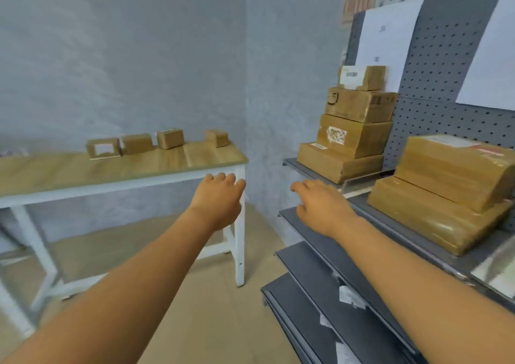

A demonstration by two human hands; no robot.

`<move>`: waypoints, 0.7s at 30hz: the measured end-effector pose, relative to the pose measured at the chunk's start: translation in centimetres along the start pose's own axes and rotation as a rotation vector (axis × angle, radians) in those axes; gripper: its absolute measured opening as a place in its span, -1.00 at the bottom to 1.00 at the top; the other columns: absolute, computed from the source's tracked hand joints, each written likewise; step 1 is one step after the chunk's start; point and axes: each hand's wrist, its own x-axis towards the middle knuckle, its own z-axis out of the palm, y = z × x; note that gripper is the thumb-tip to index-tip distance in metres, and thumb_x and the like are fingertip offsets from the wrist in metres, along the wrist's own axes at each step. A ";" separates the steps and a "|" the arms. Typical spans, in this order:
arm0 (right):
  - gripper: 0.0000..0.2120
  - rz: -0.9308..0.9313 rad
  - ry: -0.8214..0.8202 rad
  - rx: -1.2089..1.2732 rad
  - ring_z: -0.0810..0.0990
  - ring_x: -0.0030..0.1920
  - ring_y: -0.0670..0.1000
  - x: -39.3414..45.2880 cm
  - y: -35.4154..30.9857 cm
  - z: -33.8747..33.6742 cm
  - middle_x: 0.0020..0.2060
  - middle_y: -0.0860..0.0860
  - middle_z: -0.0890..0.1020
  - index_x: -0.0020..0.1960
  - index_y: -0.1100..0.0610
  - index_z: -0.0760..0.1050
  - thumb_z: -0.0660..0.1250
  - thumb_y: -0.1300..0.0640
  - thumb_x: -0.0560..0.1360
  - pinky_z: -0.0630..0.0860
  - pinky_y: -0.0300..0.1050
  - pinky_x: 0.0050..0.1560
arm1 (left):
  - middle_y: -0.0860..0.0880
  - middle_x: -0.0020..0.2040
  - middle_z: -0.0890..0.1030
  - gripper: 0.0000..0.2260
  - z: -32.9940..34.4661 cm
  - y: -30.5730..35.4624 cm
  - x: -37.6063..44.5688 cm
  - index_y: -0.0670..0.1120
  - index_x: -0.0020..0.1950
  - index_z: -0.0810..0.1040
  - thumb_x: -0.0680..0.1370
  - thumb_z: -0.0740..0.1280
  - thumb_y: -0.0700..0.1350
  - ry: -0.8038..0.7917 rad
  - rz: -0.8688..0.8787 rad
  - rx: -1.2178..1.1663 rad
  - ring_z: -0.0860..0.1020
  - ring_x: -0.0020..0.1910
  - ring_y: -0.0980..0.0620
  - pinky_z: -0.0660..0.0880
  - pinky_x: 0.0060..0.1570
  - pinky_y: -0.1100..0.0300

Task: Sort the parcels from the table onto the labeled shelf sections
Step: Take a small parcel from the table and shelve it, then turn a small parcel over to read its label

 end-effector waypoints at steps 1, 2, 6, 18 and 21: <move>-0.58 -0.011 -0.013 -0.007 0.40 0.31 0.17 0.9 -1.4 0.4 0.32 0.10 0.46 0.46 0.10 0.28 0.16 0.14 0.61 0.39 0.05 0.23 | -0.09 0.08 0.51 -0.77 0.8 -1.6 -0.4 -0.08 0.21 0.42 0.58 0.16 -0.11 -0.011 -0.017 0.003 0.48 0.07 -0.13 0.33 0.02 0.05; -0.58 -0.029 -0.018 0.007 0.40 0.31 0.16 2.5 -3.4 1.0 0.32 0.10 0.46 0.46 0.09 0.28 0.16 0.14 0.61 0.39 0.03 0.22 | -0.09 0.08 0.52 -0.78 1.6 -3.9 -1.1 -0.08 0.21 0.42 0.58 0.16 -0.10 -0.033 -0.040 0.006 0.48 0.08 -0.13 0.34 0.02 0.05; -0.56 -0.091 -0.020 0.074 0.40 0.29 0.16 8.9 -10.7 2.8 0.29 0.11 0.46 0.47 0.10 0.28 0.18 0.12 0.59 0.37 0.03 0.25 | -0.10 0.10 0.52 -0.79 5.1 -12.8 -3.1 -0.07 0.20 0.42 0.59 0.17 -0.07 -0.082 -0.112 0.033 0.49 0.10 -0.13 0.35 0.03 0.05; -0.61 -0.229 -0.103 0.146 0.41 0.30 0.13 28.6 -23.2 11.3 0.27 0.08 0.47 0.40 0.10 0.33 0.19 0.09 0.58 0.38 0.01 0.22 | -0.08 0.16 0.53 -0.71 15.9 -30.1 0.4 -0.07 0.30 0.41 0.60 0.17 -0.06 -0.139 -0.304 0.040 0.49 0.16 -0.12 0.39 0.14 0.04; -0.60 -0.294 -0.115 0.194 0.41 0.29 0.14 34.2 -25.8 13.7 0.28 0.07 0.47 0.41 0.09 0.31 0.18 0.10 0.59 0.42 0.02 0.21 | -0.08 0.14 0.54 -0.72 18.5 -33.3 3.6 -0.07 0.30 0.42 0.60 0.18 -0.07 -0.127 -0.340 0.021 0.50 0.13 -0.12 0.41 0.13 0.04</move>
